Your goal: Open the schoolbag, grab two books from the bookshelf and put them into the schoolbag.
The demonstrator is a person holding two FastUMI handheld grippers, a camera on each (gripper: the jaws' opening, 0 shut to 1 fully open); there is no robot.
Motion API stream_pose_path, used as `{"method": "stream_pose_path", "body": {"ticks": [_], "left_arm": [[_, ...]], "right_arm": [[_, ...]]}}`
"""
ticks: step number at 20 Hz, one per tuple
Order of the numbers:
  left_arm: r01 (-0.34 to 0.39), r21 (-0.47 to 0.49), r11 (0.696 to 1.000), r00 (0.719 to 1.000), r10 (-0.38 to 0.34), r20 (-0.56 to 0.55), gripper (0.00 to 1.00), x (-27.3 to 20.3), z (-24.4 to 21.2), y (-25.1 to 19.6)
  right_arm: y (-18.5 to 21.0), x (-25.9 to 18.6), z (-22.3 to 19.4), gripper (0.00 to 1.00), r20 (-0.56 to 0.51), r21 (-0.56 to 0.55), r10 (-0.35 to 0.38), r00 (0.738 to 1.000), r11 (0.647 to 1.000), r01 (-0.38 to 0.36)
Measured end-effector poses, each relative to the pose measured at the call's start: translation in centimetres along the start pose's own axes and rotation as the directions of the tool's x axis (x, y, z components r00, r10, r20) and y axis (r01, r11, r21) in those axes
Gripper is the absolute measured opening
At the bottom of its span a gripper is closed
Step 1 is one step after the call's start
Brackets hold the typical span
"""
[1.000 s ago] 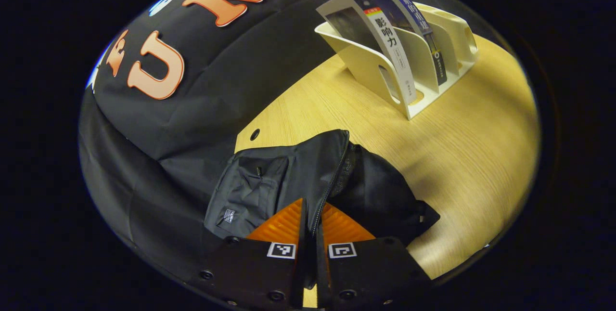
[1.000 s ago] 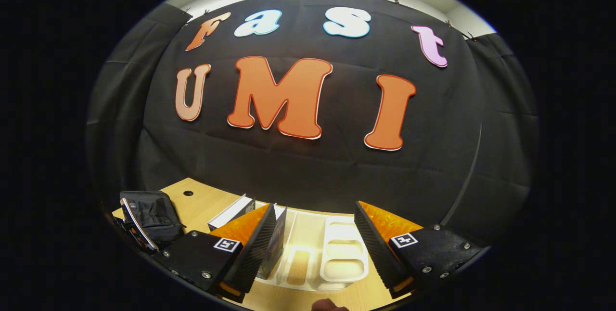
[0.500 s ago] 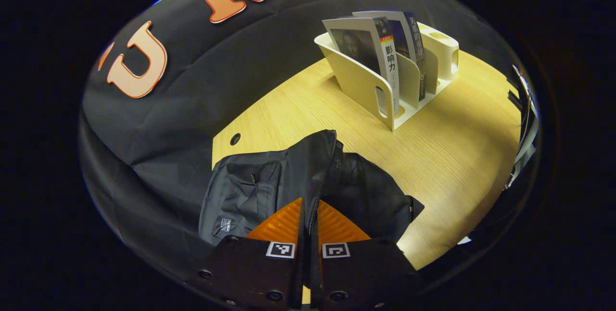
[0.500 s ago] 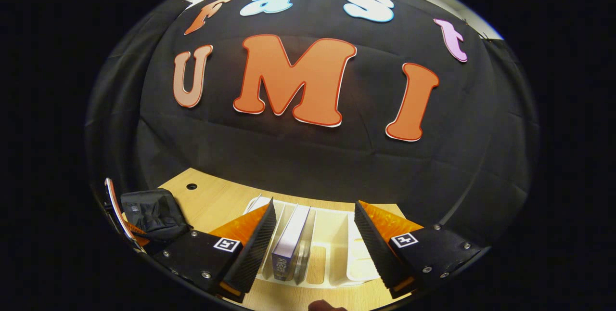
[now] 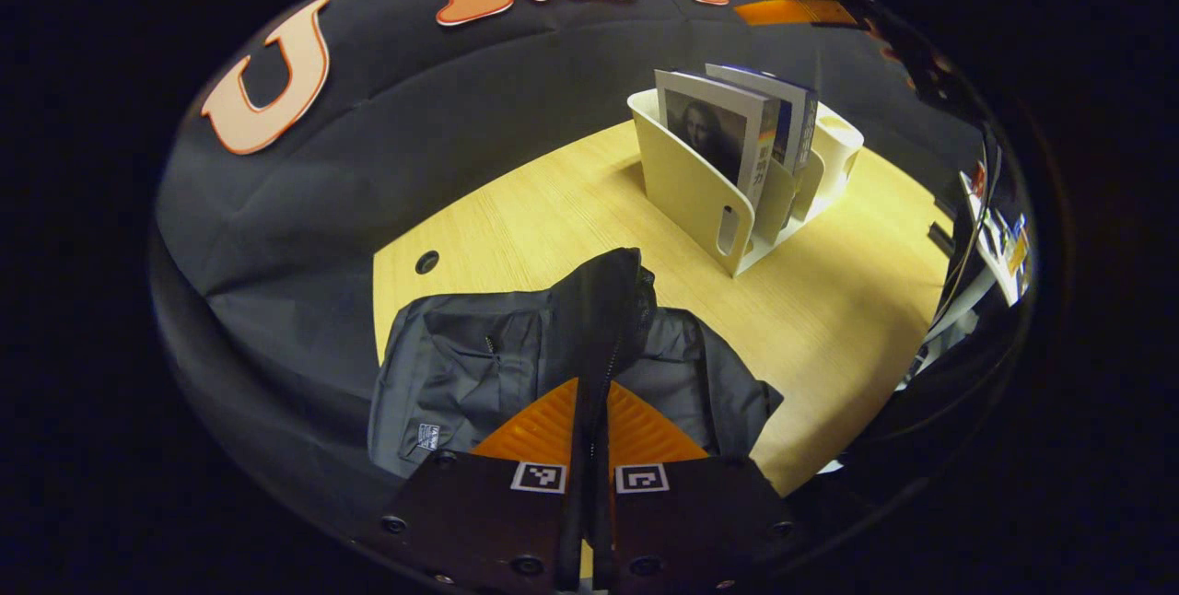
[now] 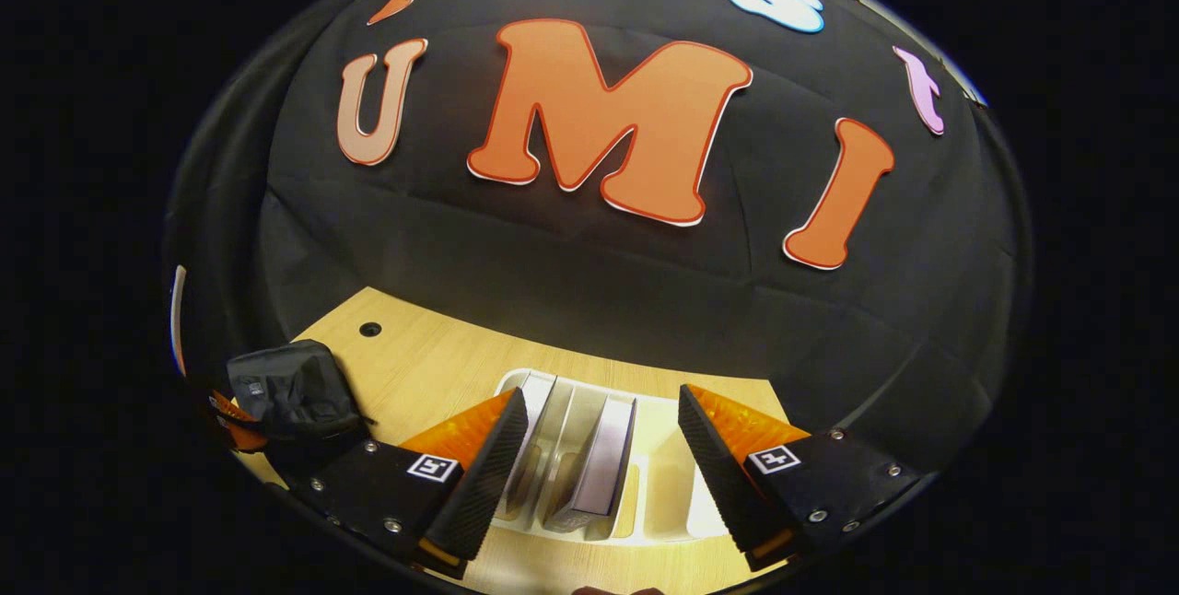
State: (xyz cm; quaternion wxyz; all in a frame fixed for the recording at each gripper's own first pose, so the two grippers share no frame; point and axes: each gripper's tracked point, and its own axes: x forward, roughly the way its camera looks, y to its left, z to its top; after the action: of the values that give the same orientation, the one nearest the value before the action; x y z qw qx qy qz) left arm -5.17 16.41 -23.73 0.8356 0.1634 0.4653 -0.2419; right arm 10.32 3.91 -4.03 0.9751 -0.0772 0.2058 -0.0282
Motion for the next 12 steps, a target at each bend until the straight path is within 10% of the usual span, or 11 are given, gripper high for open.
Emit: {"method": "stream_pose_path", "body": {"ticks": [6,12], "left_arm": [[0.093,-0.032,0.995,0.996,-0.093,0.015,0.05,-1.5,1.5,2.0],[0.175,-0.063,0.983,0.984,-0.174,0.022,0.05,-2.1,2.6,2.7]], "right_arm": [[2.8,1.4,-1.2,0.99,-0.17,0.015,0.052,0.984,0.999,-0.05],[5.9,3.3,-3.9,1.0,-0.373,0.122,0.155,0.915,0.986,-0.117]]}}
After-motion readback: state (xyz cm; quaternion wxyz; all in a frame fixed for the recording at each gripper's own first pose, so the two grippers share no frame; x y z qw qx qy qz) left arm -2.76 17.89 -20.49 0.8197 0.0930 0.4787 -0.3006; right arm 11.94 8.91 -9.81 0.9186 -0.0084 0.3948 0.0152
